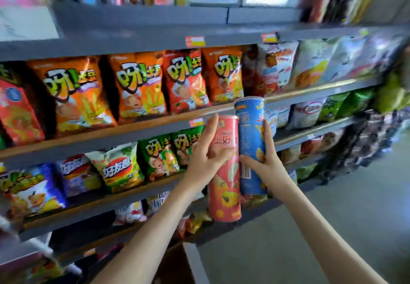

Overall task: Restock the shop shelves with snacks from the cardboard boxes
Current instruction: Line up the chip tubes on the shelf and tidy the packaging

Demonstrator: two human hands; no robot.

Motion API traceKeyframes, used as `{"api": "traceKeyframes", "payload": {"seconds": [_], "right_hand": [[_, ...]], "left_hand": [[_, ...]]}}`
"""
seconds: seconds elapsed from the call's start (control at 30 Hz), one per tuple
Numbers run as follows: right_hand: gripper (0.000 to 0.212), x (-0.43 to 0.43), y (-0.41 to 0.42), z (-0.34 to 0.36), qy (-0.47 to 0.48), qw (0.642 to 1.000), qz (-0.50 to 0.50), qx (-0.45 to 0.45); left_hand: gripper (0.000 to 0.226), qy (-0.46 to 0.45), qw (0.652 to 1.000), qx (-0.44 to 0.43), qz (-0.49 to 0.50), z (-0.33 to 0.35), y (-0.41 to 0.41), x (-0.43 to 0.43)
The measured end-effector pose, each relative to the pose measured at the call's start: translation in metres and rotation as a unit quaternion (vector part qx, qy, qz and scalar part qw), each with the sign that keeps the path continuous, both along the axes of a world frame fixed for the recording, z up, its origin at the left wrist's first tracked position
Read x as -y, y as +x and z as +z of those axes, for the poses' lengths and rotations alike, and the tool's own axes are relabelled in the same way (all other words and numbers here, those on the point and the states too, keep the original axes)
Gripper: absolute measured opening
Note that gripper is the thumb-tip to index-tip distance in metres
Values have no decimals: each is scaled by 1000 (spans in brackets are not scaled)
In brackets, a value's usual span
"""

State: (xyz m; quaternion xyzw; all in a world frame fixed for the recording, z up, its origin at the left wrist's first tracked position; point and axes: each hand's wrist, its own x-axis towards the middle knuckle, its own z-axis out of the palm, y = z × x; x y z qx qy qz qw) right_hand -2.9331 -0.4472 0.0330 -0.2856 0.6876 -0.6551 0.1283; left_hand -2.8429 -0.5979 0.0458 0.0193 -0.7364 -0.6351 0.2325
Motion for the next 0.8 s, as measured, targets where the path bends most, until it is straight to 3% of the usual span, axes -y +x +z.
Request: {"api": "traceKeyframes", "payload": {"seconds": [0.2,0.43,0.63,0.8], "right_hand": [[89,-58,-86,40,-58,994,-90,-4],[91,-147,-199,80,-81,984,-141,-69],[92,-228,-313,118,-93,984,-111,-105],[94,-271,-406,159,-96,983,-71,-136]], "left_hand": [[60,-21,993,-87,-78,56,-116,-47],[60,-24,981,-98,-164,99,-247,-126],[59,-30,978,-135,-157,153,-356,-204],[58,-39,974,-202,-90,224,-428,-230]]}}
